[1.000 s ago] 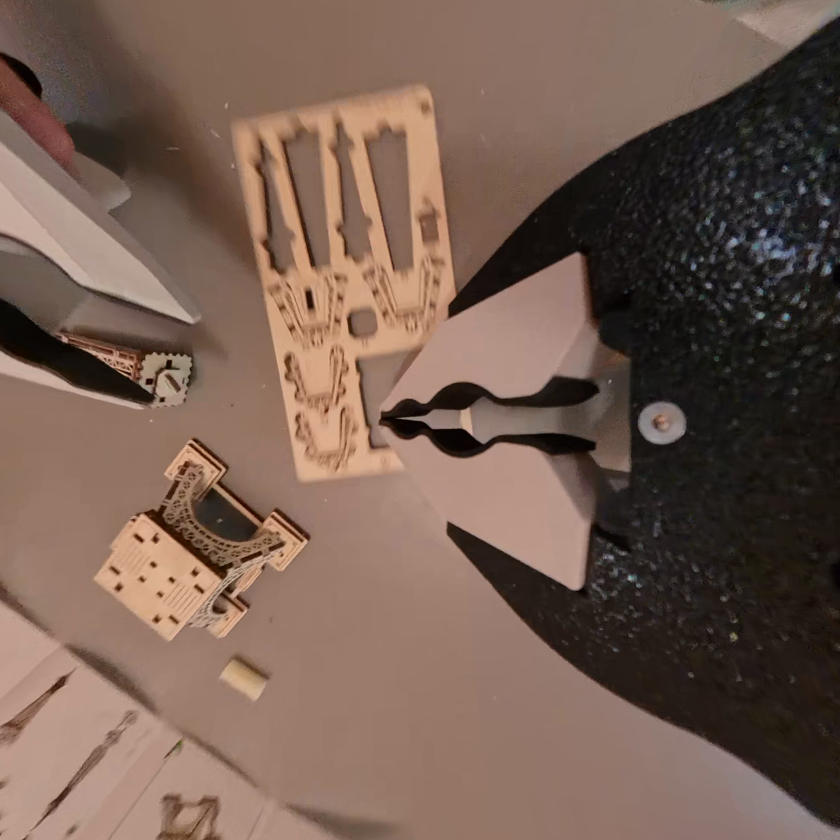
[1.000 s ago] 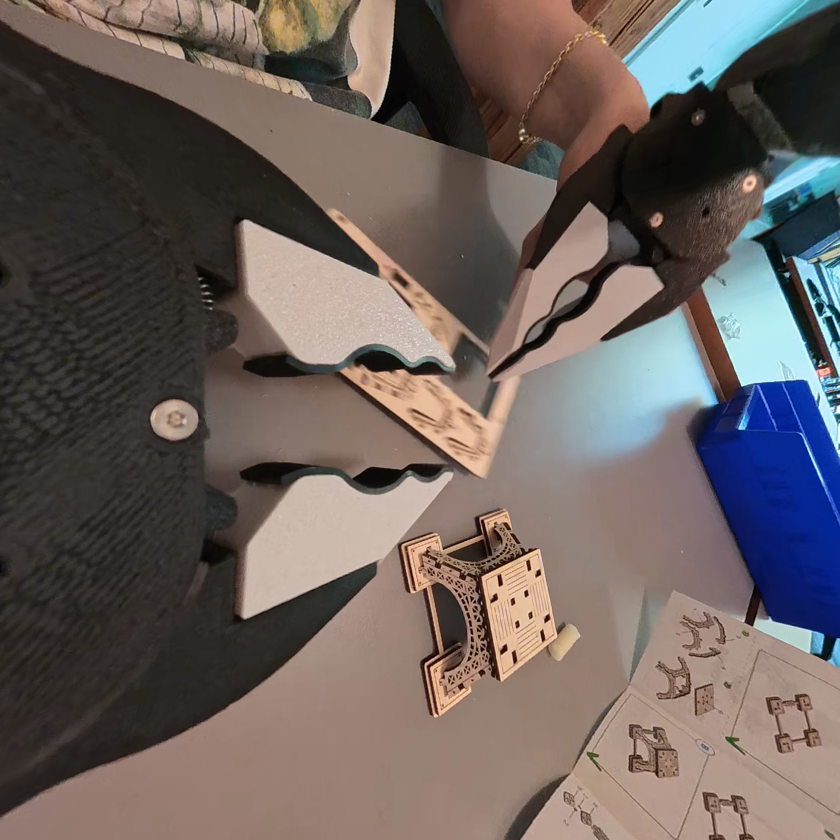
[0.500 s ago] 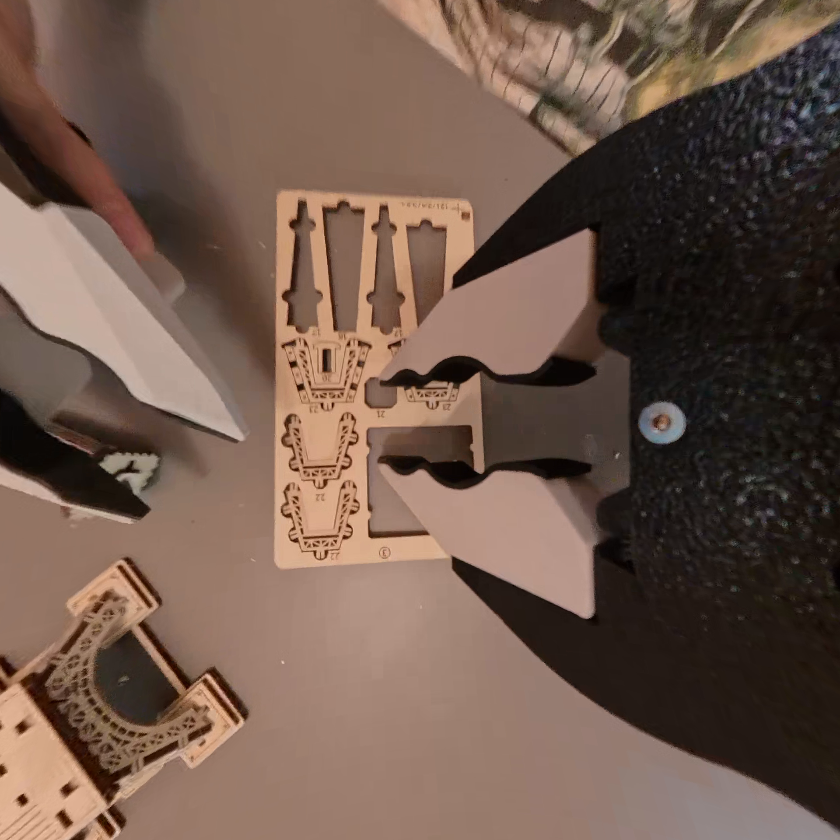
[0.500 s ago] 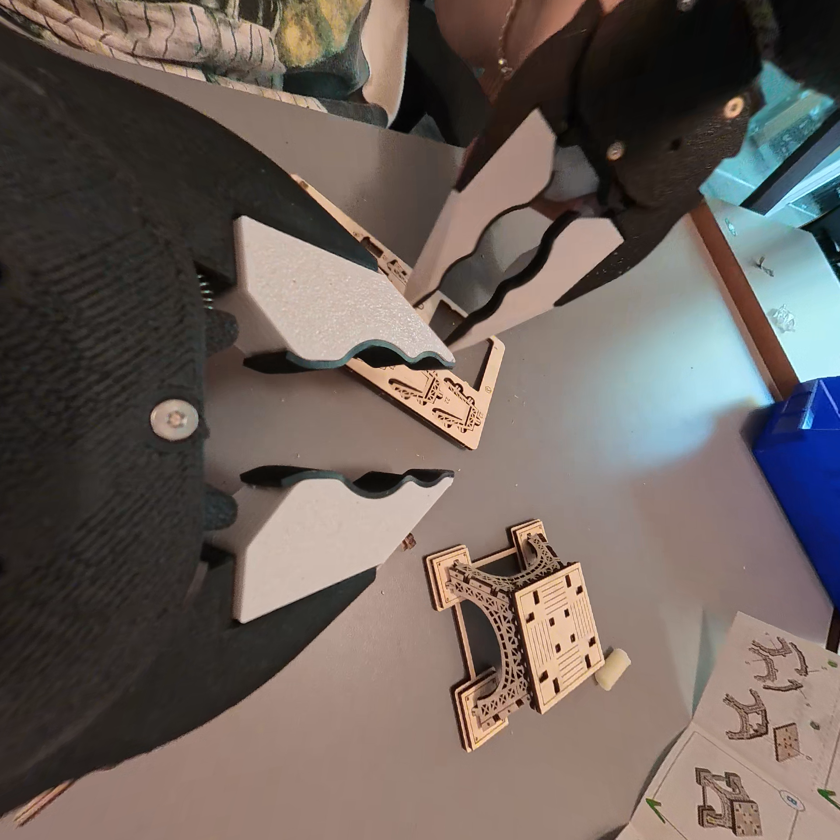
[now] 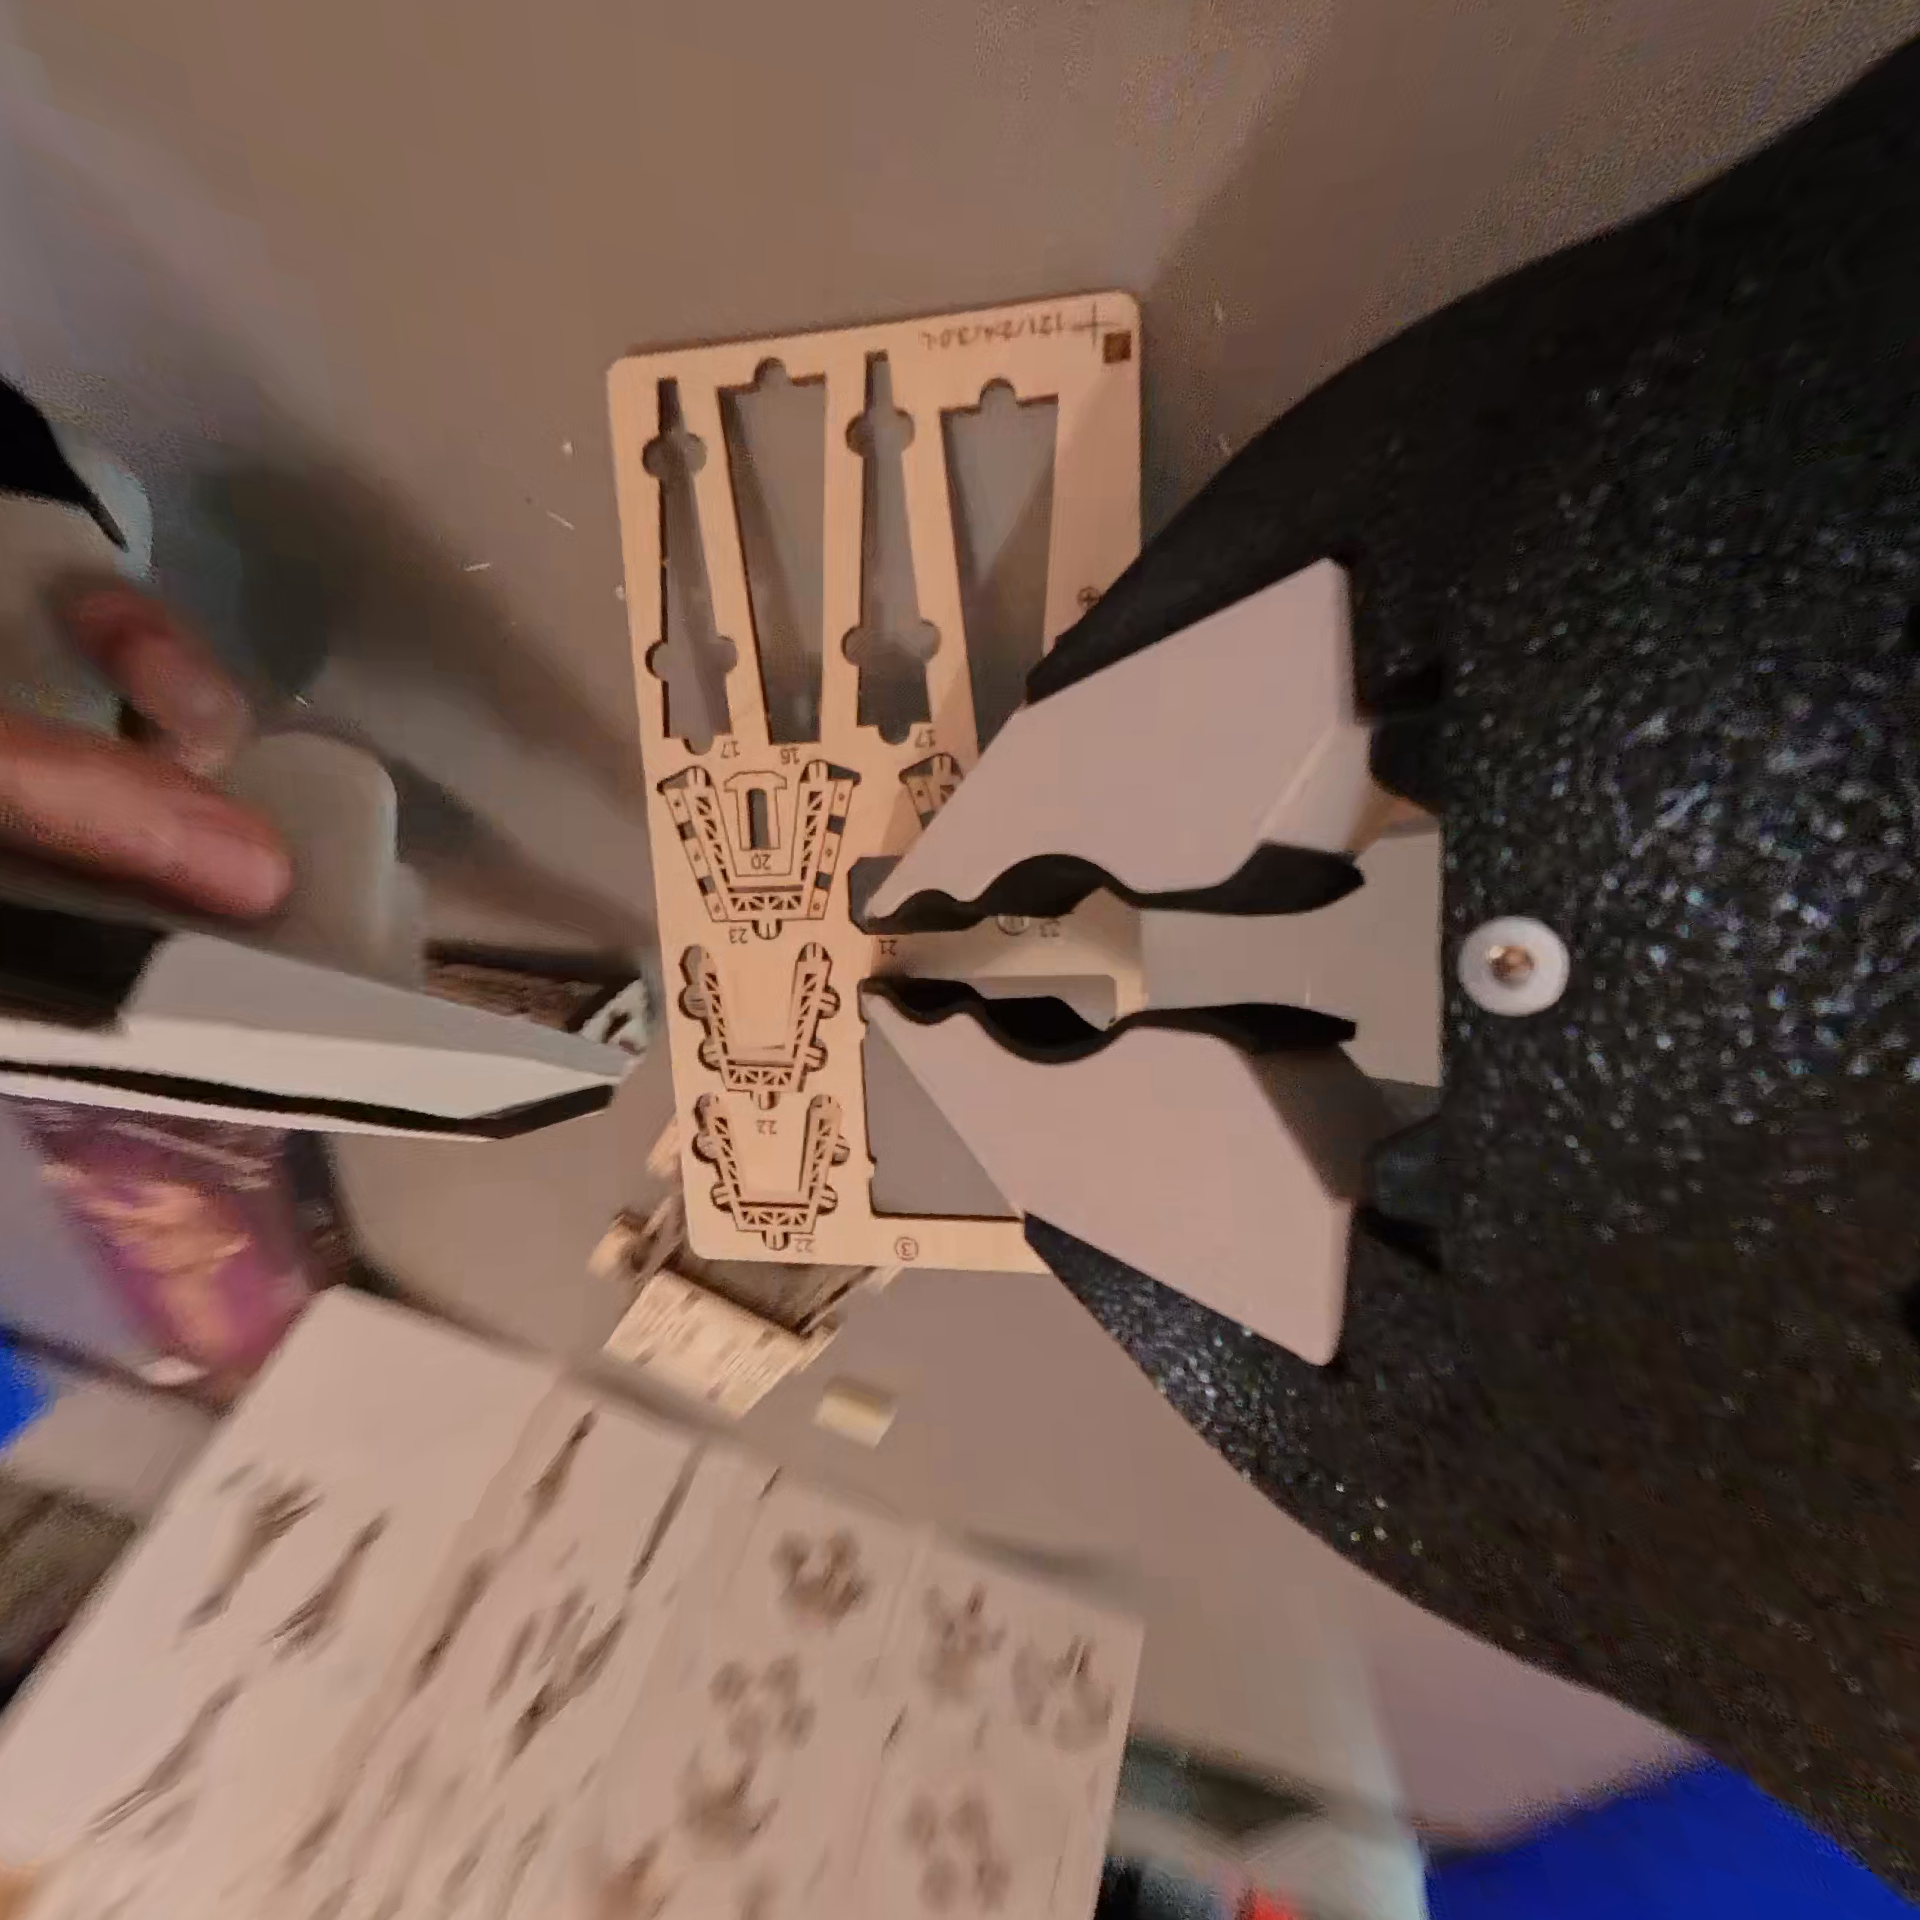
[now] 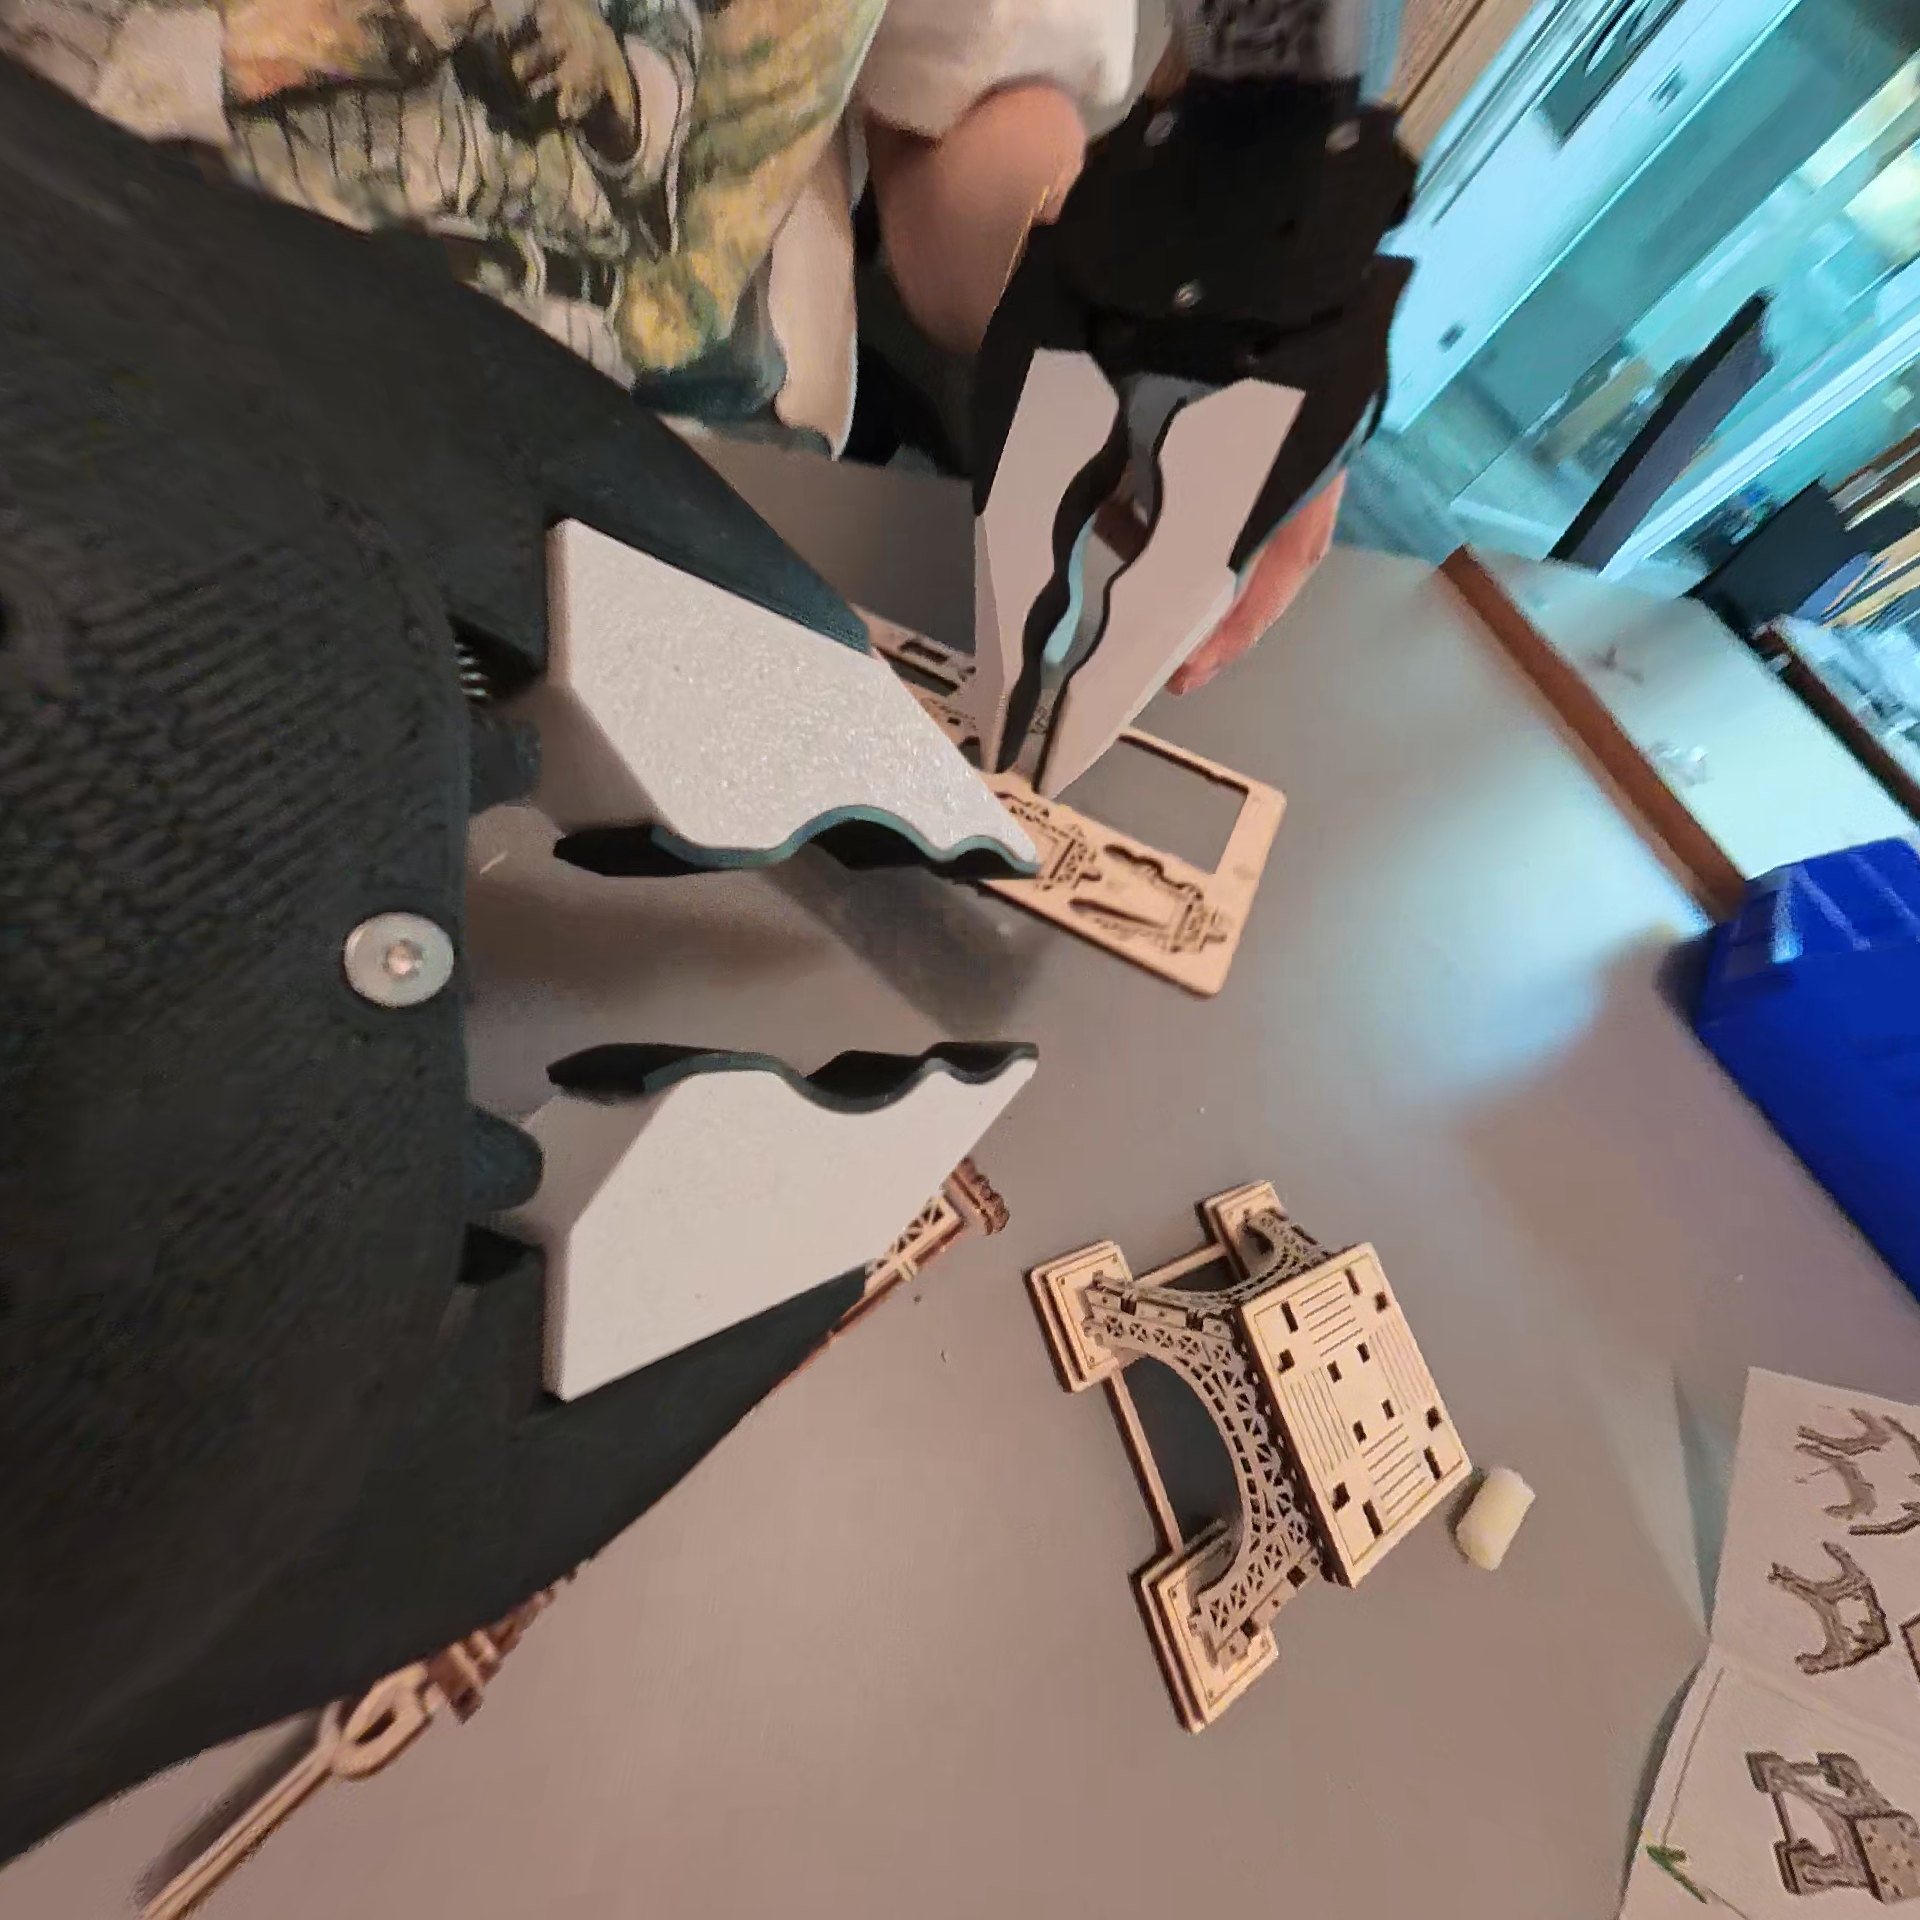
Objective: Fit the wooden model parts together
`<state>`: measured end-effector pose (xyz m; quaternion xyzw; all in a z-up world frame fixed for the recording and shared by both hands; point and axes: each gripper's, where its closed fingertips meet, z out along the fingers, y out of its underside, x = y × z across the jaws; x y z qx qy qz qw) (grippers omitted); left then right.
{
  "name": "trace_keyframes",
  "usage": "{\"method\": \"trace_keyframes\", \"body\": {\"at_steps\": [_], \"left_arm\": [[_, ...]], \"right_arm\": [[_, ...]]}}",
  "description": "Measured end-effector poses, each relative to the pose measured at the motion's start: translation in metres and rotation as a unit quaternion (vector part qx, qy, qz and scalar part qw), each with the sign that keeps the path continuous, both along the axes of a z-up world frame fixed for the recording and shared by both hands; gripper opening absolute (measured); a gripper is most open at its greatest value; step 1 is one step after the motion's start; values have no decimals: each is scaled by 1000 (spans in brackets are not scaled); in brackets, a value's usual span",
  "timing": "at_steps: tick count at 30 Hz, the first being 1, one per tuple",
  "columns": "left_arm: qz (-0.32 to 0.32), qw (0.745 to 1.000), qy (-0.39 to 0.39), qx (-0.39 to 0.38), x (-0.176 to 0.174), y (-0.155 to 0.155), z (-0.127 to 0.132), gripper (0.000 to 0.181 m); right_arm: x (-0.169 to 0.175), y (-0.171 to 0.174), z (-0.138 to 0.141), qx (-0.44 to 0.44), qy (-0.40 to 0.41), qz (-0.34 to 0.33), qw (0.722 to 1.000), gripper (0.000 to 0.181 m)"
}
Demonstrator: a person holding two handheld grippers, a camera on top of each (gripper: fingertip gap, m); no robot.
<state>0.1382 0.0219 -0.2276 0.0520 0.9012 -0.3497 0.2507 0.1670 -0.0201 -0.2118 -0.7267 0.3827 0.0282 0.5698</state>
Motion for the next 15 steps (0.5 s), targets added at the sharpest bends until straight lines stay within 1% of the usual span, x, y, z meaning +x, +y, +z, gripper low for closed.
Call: {"method": "trace_keyframes", "body": {"at_steps": [2, 3, 5, 7, 9, 11, 12, 13, 15], "left_arm": [[-20, 995, -95, -10, 7, 3, 18, 7], [-33, 991, -130, -14, 8, 4, 24, 7], [-52, 984, -168, -38, 7, 5, 36, 7], [-87, 974, -195, -72, -1, 2, 46, 6], [-100, 968, -213, -84, -4, 1, 51, 6], [-105, 965, -224, -91, -5, 1, 54, 6], [-108, 963, -228, -98, -7, 1, 56, 6], [-118, 960, -229, -108, -10, 0, 58, 6], [-126, 960, -217, -125, -14, -2, 60, 6]], "right_arm": [[-2, 2, 14, 61, 11, 12, 998, 24], [-3, 3, 23, 98, 13, 18, 995, 16], [-3, 1, 40, 166, 8, 23, 986, 6], [-2, -1, 46, 192, 3, 28, 981, 0], [-9, 4, 50, 205, -7, 58, 977, 1], [-22, 11, 64, 241, -26, 99, 965, 8], [-27, 13, 71, 255, -34, 113, 960, 2], [-29, 15, 73, 256, -43, 119, 958, 0], [-30, 17, 72, 244, -61, 119, 960, 2]]}}
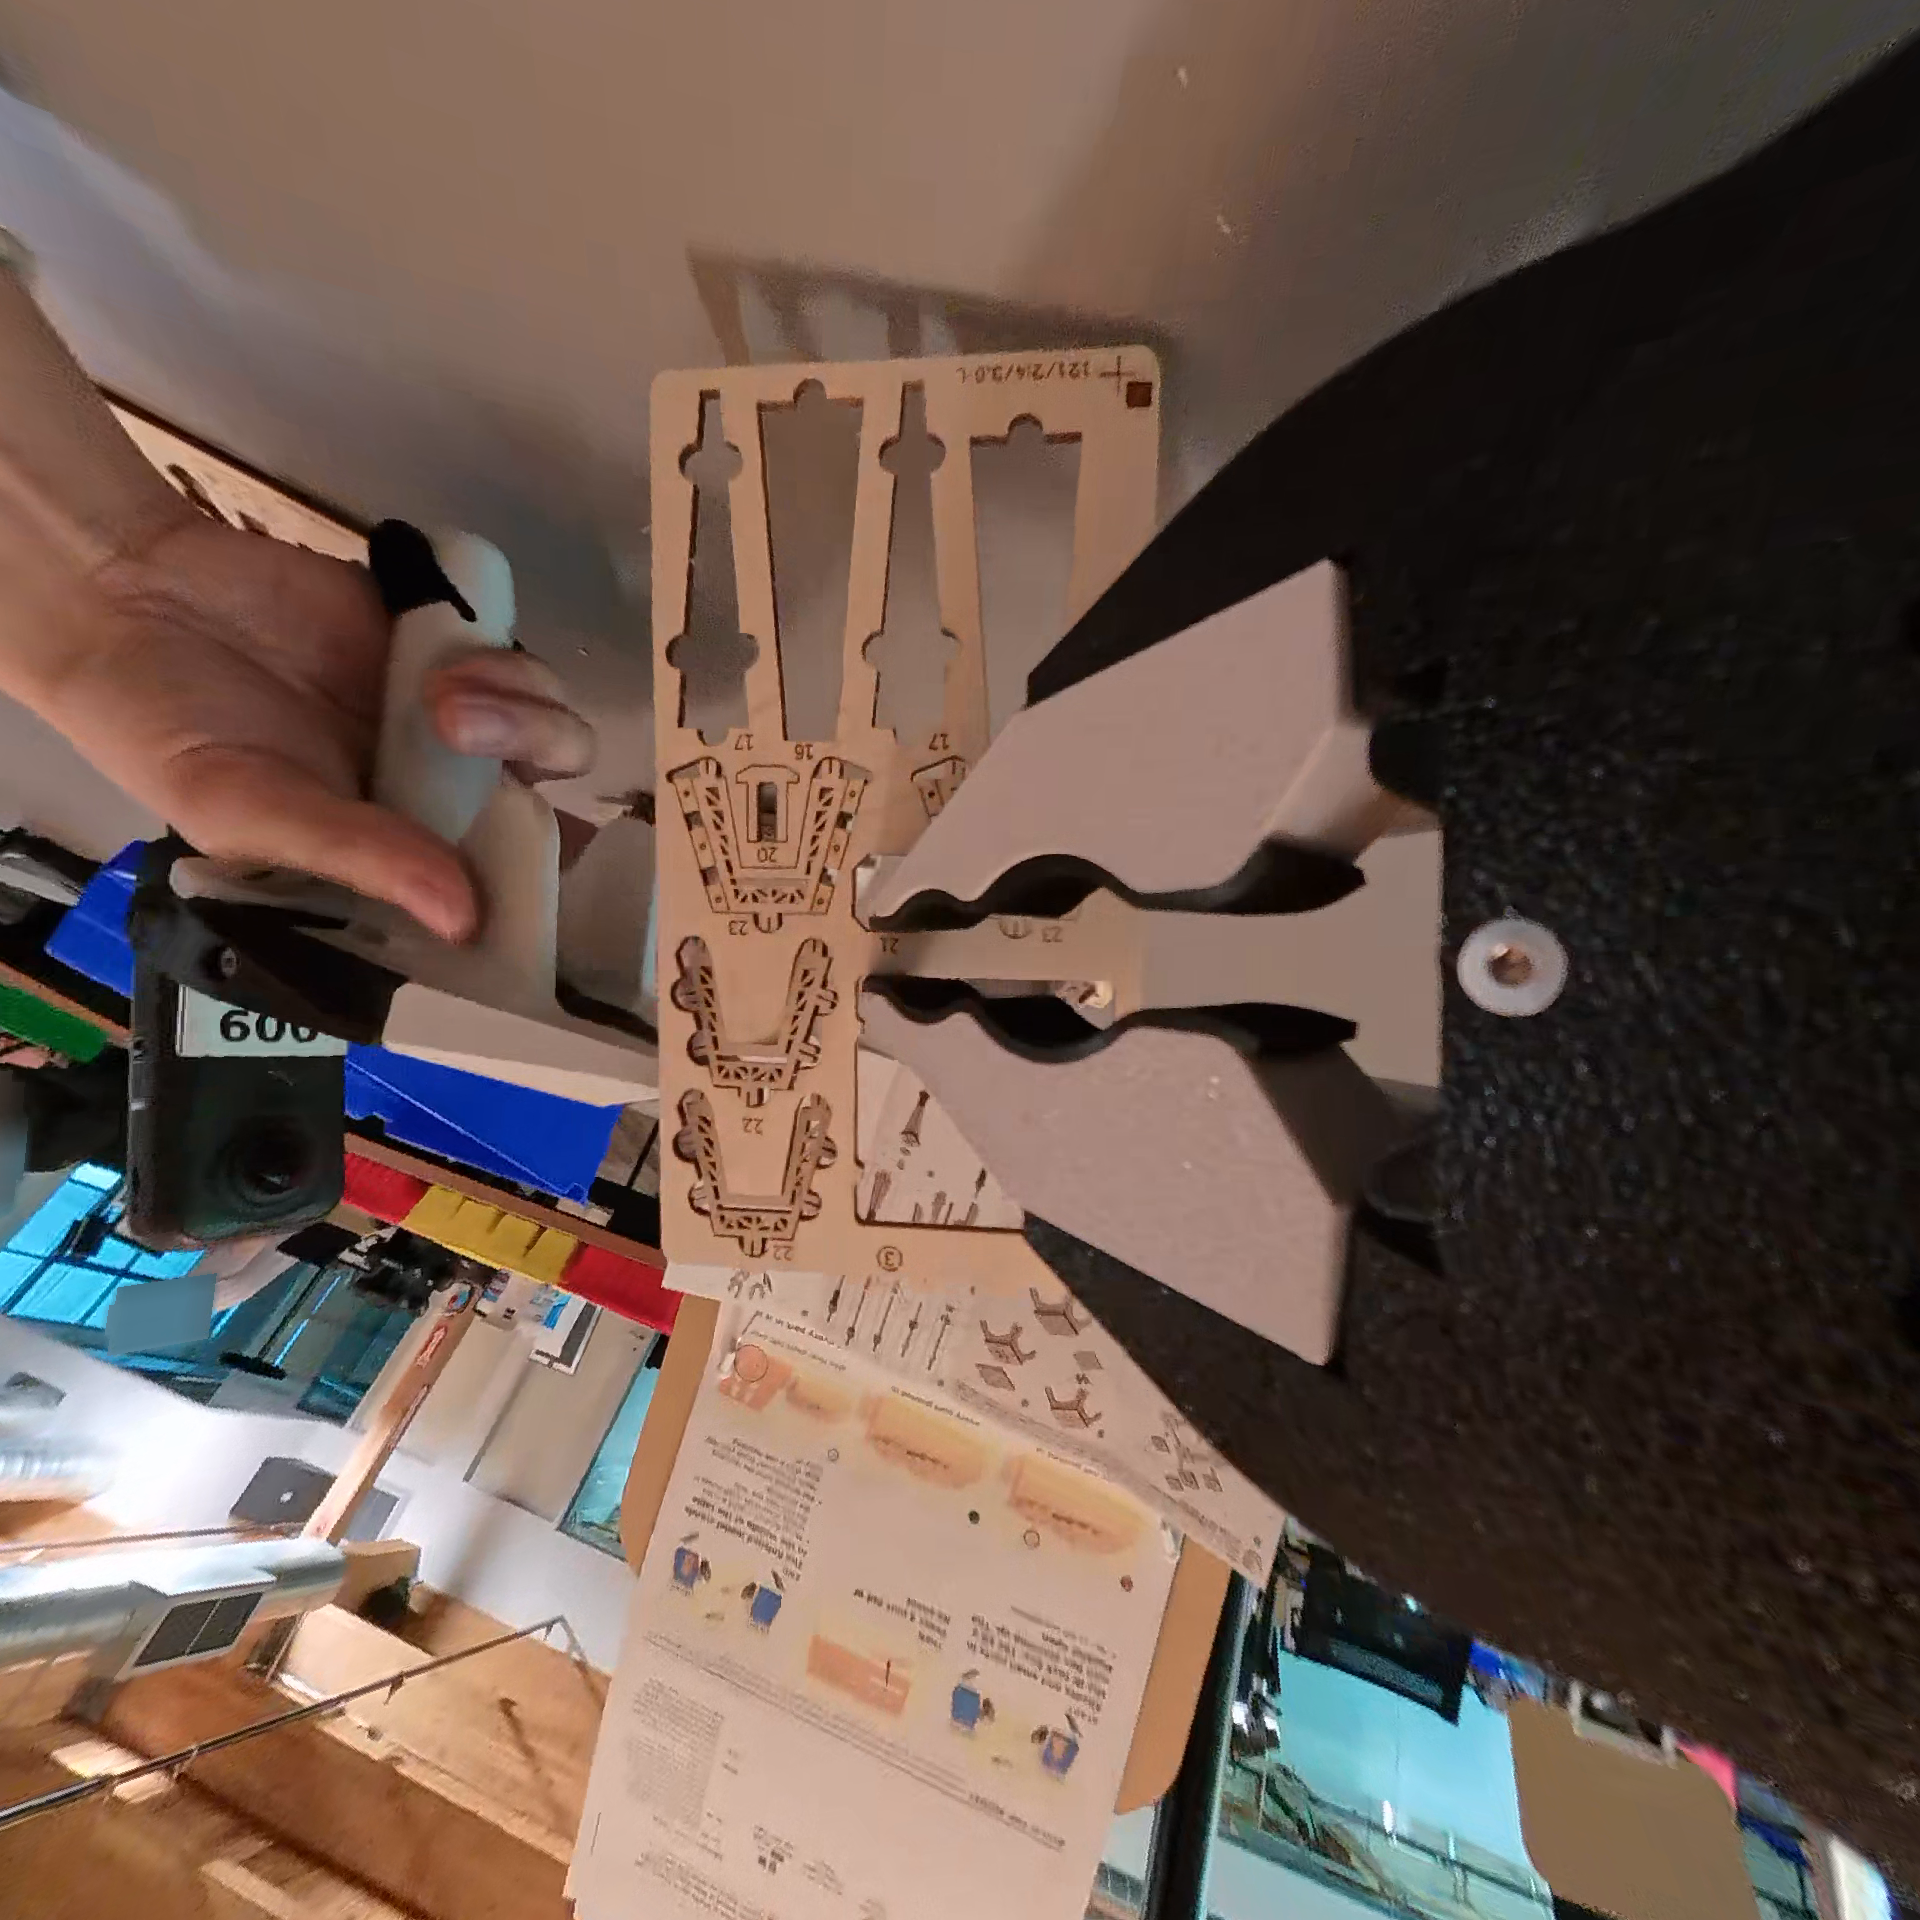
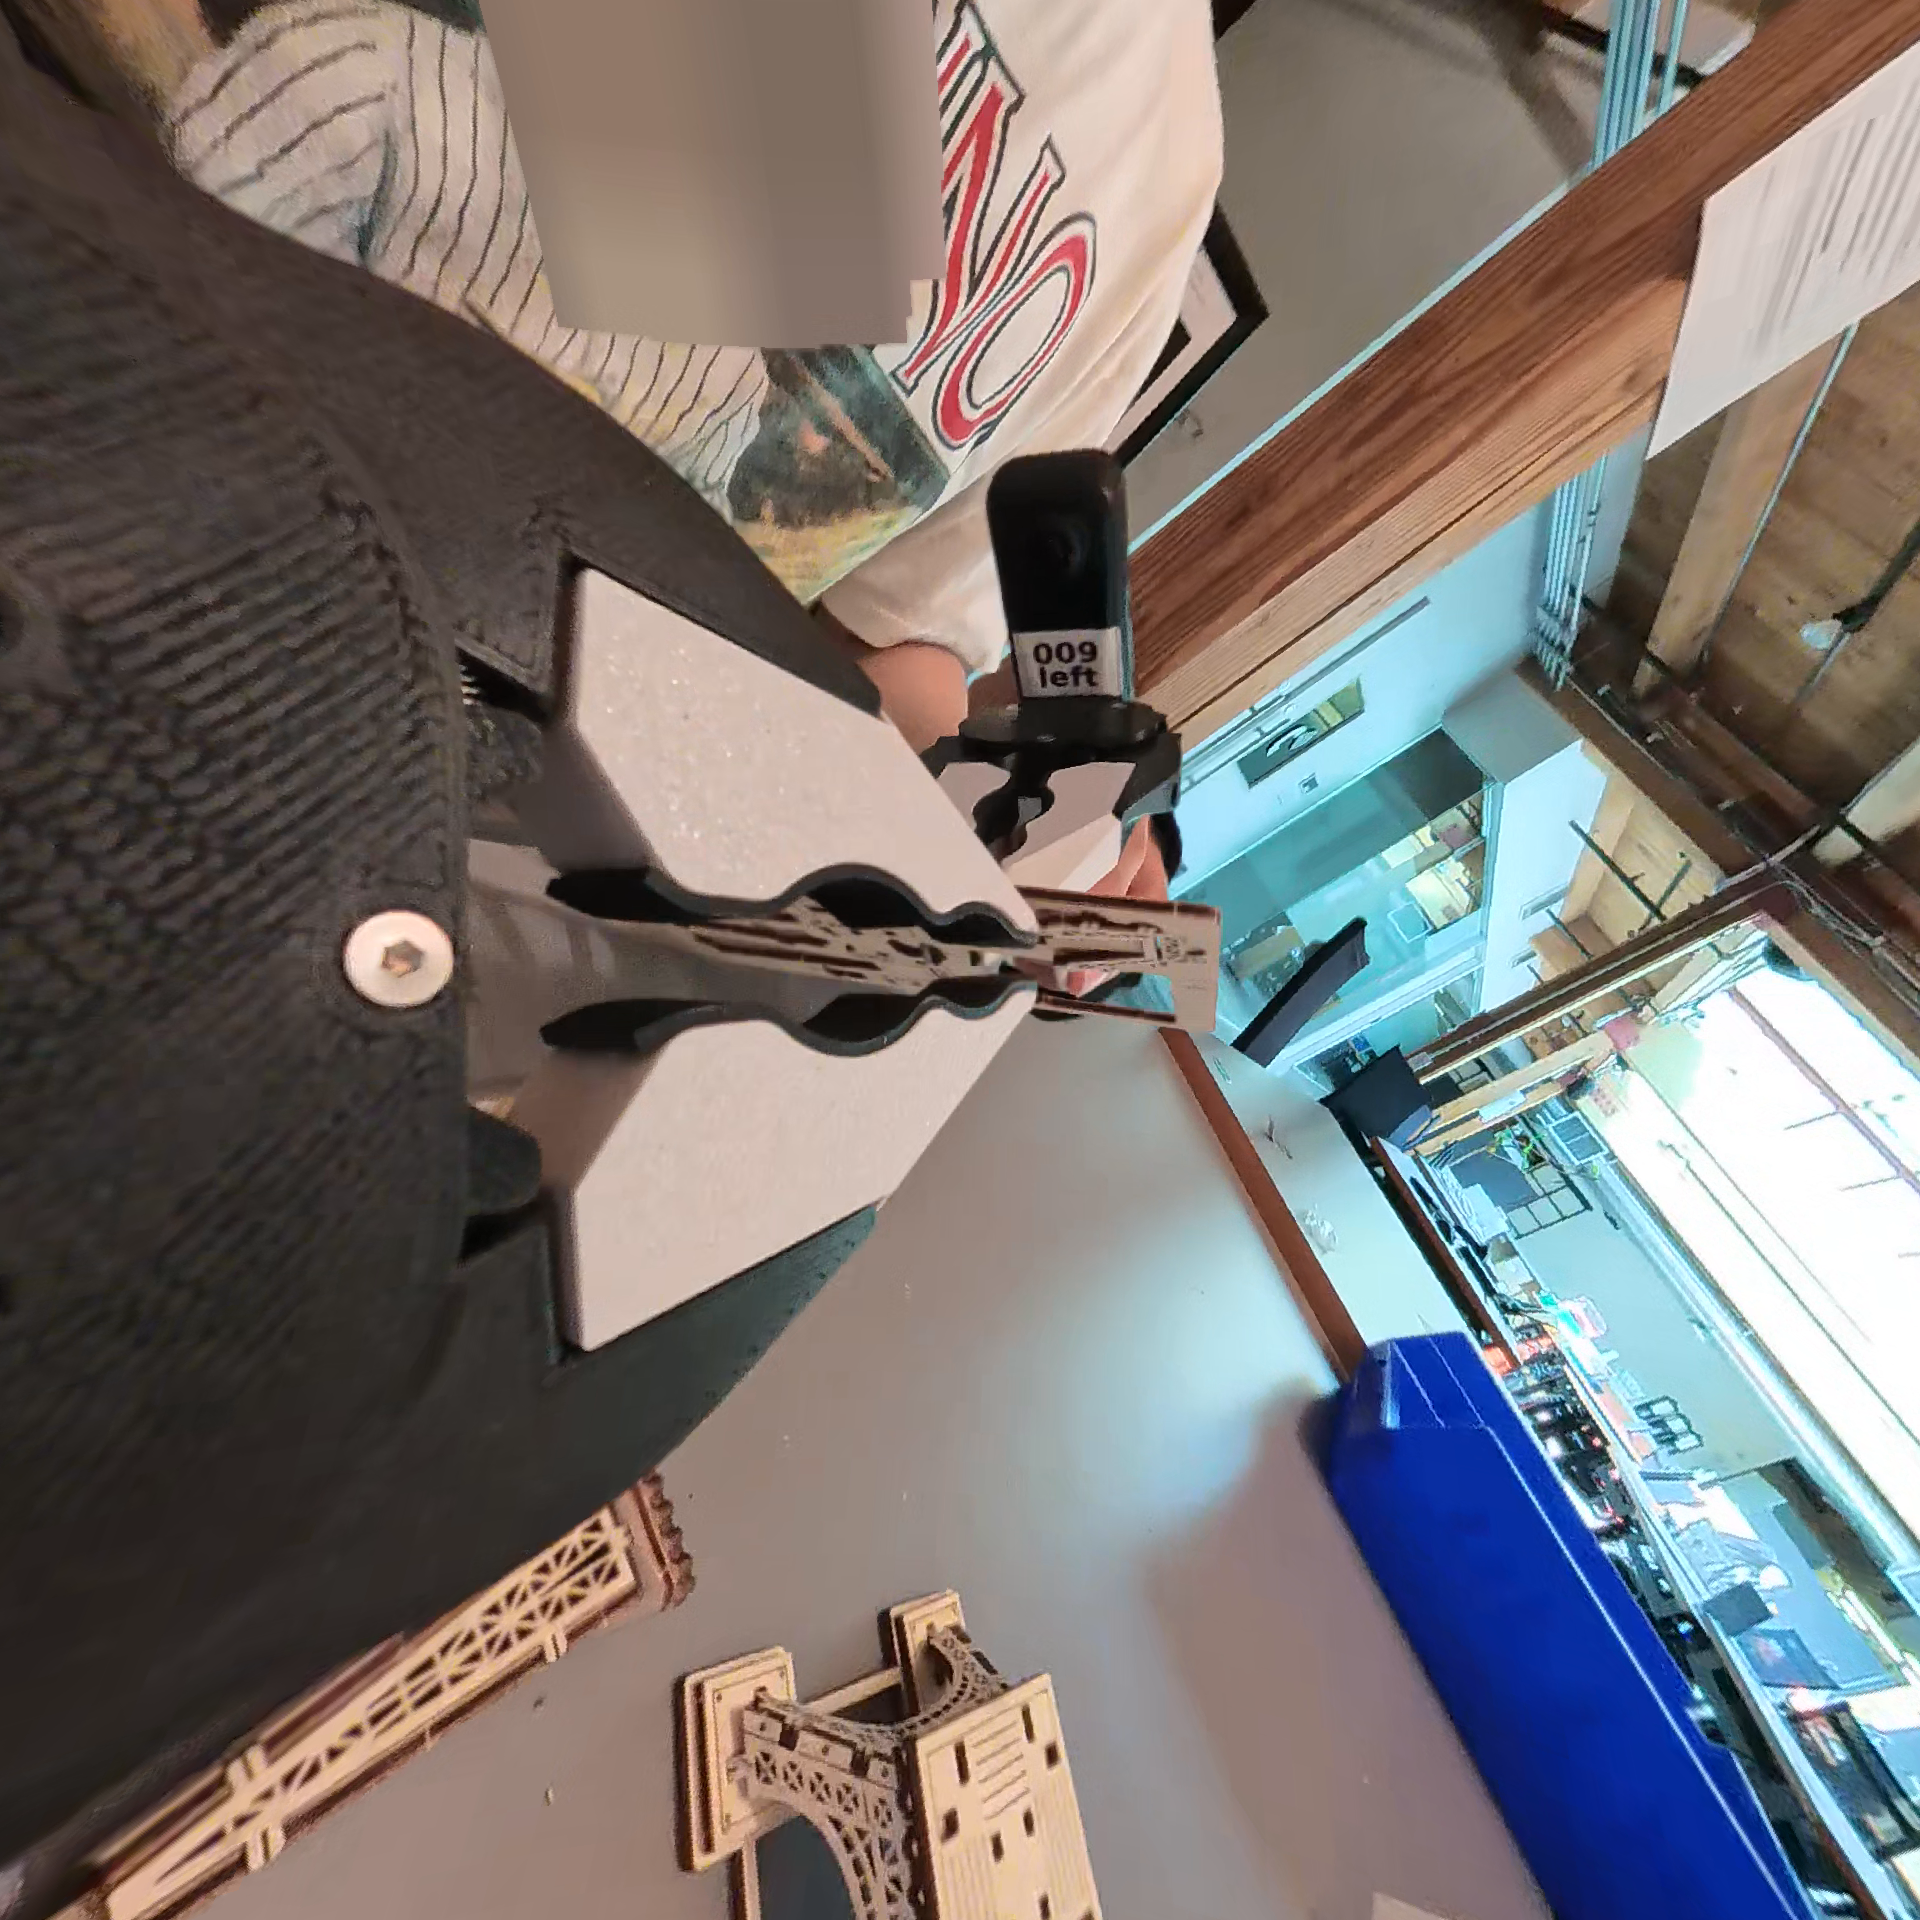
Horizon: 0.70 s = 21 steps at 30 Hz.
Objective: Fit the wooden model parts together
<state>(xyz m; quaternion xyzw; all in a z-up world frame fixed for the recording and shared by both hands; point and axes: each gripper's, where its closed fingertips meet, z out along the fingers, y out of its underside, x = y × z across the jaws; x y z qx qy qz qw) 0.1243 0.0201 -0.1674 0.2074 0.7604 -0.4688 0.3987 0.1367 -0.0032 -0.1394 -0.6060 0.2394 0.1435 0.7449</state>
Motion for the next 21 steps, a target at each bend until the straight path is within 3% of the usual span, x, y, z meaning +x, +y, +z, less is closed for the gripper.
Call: {"method": "trace_keyframes", "body": {"at_steps": [12, 13, 15, 19, 21], "left_arm": [[-19, 999, 39, -3, -2, -3, -2, 6], [-23, 999, 40, -3, -3, -3, -2, 7], [-52, 998, 45, -7, -12, -7, -2, 6], [-7, 998, 54, -8, 4, -4, -4, 6], [-11, 998, 63, -13, 5, -1, -2, 6]], "right_arm": [[-4, 5, 2, -6, -51, -8, 999, 10], [-3, 5, 1, -12, -57, -14, 998, 0], [10, 4, -8, -50, -61, -62, 995, 0], [2, 6, -7, -57, -69, -40, 995, 1], [2, 2, -7, -59, -59, -34, 996, 11]]}}
